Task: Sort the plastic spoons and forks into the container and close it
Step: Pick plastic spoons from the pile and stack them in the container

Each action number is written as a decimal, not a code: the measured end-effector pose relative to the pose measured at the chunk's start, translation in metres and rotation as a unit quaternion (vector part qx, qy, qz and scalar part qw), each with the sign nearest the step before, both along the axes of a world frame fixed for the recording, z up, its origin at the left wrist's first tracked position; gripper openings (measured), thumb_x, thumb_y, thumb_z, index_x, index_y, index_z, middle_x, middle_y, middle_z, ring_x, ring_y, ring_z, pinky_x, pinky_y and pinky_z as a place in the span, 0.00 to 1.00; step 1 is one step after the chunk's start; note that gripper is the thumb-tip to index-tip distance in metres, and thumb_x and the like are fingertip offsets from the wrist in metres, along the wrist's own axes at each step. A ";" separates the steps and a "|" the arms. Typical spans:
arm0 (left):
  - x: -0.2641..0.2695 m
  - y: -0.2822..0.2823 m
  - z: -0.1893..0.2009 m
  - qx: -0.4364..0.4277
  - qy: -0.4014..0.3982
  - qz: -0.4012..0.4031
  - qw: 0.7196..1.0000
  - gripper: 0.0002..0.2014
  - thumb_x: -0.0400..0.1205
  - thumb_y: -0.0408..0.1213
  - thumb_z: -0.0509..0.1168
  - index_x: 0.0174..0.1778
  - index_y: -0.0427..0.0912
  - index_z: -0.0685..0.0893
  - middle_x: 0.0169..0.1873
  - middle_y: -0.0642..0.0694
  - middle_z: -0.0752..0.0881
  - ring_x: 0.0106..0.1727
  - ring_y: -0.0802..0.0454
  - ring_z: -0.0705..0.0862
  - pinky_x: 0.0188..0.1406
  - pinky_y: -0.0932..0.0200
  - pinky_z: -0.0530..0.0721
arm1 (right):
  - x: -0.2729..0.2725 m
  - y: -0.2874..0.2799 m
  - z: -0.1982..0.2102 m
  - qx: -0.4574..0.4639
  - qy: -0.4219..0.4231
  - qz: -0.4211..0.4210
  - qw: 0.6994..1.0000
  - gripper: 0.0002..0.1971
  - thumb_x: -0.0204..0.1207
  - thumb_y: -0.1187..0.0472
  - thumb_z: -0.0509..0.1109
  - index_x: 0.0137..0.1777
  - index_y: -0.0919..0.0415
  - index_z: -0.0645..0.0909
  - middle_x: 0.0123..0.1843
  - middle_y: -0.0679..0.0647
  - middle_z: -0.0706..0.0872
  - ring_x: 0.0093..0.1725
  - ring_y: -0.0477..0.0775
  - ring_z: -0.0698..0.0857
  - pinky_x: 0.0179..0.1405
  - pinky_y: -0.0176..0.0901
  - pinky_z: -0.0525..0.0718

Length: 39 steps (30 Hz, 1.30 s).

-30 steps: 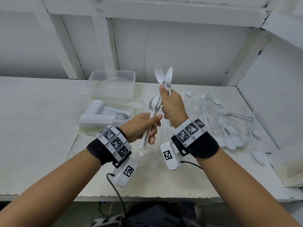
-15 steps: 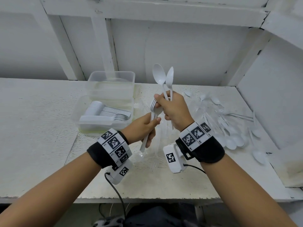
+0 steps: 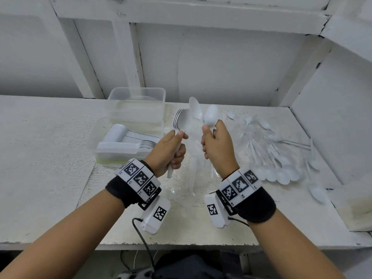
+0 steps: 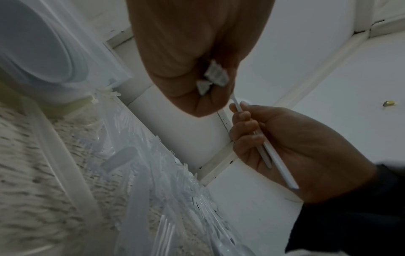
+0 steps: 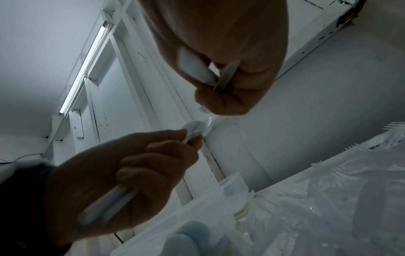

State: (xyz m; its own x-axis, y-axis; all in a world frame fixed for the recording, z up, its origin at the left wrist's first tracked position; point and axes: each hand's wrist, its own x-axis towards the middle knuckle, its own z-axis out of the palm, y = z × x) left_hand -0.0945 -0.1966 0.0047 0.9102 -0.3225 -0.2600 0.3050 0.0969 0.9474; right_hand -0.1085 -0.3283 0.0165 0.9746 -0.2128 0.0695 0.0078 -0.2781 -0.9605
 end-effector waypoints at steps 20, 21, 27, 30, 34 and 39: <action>-0.005 -0.008 -0.002 -0.035 0.022 0.062 0.997 0.08 0.87 0.36 0.54 0.46 0.38 0.76 0.30 0.46 0.84 0.26 0.56 0.83 0.23 0.63 0.80 | -0.011 0.031 -0.026 -0.219 -0.041 -0.056 0.973 0.11 0.80 0.57 0.63 0.40 0.63 0.78 0.45 0.53 0.70 0.48 0.53 0.68 0.46 0.42 0.72; -0.005 -0.007 0.000 -0.039 0.026 0.062 0.997 0.08 0.87 0.36 0.54 0.47 0.38 0.76 0.30 0.46 0.84 0.25 0.57 0.83 0.22 0.63 0.80 | -0.011 0.031 -0.026 -0.228 -0.049 -0.052 0.971 0.11 0.80 0.57 0.63 0.40 0.65 0.79 0.47 0.53 0.70 0.49 0.53 0.68 0.48 0.43 0.73; -0.004 -0.001 0.002 -0.020 0.028 0.018 0.999 0.08 0.87 0.35 0.54 0.45 0.39 0.76 0.34 0.43 0.80 0.30 0.51 0.79 0.24 0.60 0.81 | -0.007 0.025 -0.020 -0.195 -0.033 -0.013 0.980 0.09 0.80 0.57 0.63 0.45 0.61 0.81 0.48 0.53 0.72 0.54 0.58 0.76 0.54 0.50 0.80; -0.007 0.001 0.001 -0.029 0.044 -0.020 0.998 0.08 0.87 0.32 0.53 0.45 0.39 0.76 0.29 0.47 0.81 0.26 0.53 0.76 0.22 0.62 0.78 | -0.004 0.022 -0.015 -0.140 -0.028 -0.027 0.989 0.05 0.78 0.57 0.67 0.42 0.54 0.76 0.45 0.50 0.73 0.53 0.56 0.78 0.52 0.41 0.76; -0.010 0.001 0.000 -0.040 0.065 -0.059 0.995 0.07 0.87 0.30 0.51 0.51 0.39 0.75 0.26 0.47 0.83 0.23 0.51 0.77 0.21 0.60 0.80 | 0.002 0.017 -0.015 -0.135 -0.008 -0.025 0.990 0.04 0.77 0.54 0.68 0.46 0.52 0.82 0.49 0.50 0.72 0.56 0.55 0.77 0.56 0.42 0.77; -0.002 0.003 -0.007 0.030 0.076 -0.027 0.996 0.09 0.83 0.32 0.48 0.51 0.42 0.74 0.24 0.48 0.76 0.18 0.56 0.68 0.17 0.68 0.65 | 0.005 0.012 -0.017 -0.162 0.019 -0.006 0.987 0.08 0.80 0.54 0.64 0.45 0.54 0.84 0.52 0.55 0.77 0.48 0.49 0.76 0.44 0.33 0.68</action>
State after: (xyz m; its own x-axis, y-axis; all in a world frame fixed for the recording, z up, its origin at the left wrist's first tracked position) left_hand -0.0968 -0.1932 -0.0023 0.8407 -0.3493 -0.4138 0.4486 0.0214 0.8935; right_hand -0.1032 -0.3164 -0.0009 0.9753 -0.1974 0.0990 -0.0320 -0.5698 -0.8212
